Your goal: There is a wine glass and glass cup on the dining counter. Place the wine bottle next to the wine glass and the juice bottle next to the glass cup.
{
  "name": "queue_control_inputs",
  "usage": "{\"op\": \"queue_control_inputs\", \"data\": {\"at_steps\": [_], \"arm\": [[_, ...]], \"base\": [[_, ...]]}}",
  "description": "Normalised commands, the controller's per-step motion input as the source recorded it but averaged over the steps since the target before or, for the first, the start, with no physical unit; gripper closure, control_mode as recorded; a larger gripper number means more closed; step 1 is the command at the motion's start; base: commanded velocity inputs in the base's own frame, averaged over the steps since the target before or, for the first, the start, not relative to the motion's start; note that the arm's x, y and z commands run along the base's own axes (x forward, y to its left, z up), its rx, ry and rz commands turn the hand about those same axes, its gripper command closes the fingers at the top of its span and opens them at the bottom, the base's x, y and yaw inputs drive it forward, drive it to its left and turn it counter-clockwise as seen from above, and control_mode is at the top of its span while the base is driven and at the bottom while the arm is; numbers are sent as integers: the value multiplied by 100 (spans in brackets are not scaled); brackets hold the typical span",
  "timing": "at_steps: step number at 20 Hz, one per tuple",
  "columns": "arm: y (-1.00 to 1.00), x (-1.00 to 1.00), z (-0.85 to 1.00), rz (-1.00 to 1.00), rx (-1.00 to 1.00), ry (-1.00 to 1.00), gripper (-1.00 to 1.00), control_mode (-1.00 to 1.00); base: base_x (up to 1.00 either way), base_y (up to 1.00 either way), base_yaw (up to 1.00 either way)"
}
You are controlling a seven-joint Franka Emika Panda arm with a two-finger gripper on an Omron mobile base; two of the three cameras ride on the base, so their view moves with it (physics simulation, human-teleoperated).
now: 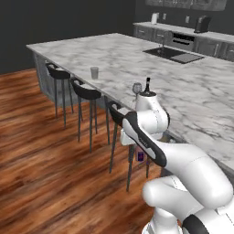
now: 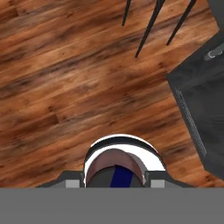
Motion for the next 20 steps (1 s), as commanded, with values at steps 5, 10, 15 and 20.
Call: {"op": "queue_control_inputs", "data": {"at_steps": [5,10,15,20], "arm": [[0,0,0,0,0,0,100,100],[0,0,0,0,0,0,100,100],[0,0,0,0,0,0,100,100],[0,0,0,0,0,0,100,100]], "base": [[53,73,-10],[51,81,0],[49,60,-21],[54,39,-45]]}}
